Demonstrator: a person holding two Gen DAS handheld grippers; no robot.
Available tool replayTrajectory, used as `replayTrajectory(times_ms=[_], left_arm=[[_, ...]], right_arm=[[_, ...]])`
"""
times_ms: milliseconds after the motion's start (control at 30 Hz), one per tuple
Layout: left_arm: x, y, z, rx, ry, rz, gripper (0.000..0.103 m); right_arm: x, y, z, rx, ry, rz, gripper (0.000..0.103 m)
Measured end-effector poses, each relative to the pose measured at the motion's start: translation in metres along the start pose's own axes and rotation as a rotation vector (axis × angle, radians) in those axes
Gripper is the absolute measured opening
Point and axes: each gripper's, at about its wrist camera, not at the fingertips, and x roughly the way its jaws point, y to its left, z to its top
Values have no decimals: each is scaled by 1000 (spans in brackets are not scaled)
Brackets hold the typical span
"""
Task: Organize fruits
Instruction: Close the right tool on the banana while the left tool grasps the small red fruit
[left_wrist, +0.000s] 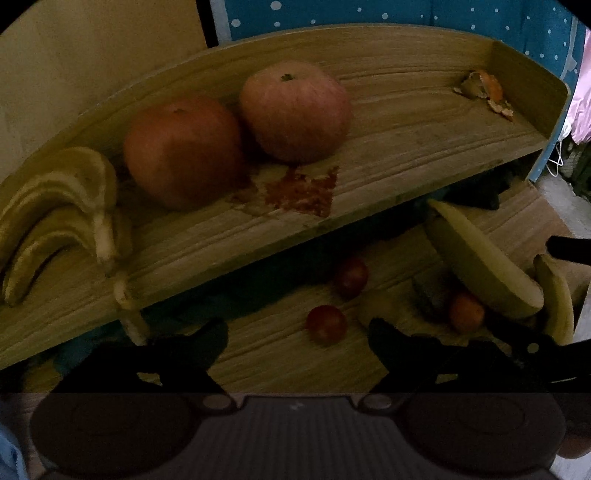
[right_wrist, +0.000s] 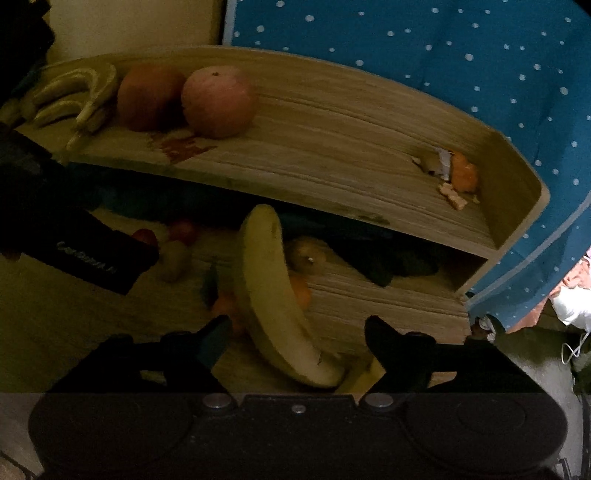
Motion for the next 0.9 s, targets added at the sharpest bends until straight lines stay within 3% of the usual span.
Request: replayTrajectory(times_ms=[200,467,733,900], left_arm=[[0,-1,-1,3,4,-34,66],[18,-16,0,-2,25,-47,42],[27,-18,-1,-11,17,-58,28],[30,-21,-3,-11,9,-56,27]], right_arm=[[2,1,3,3,-12,47,56],[11,1,7,40,-21,84,55],[16,2,12,73,-37,96,53],[15,11,13,19,-84,42,45]])
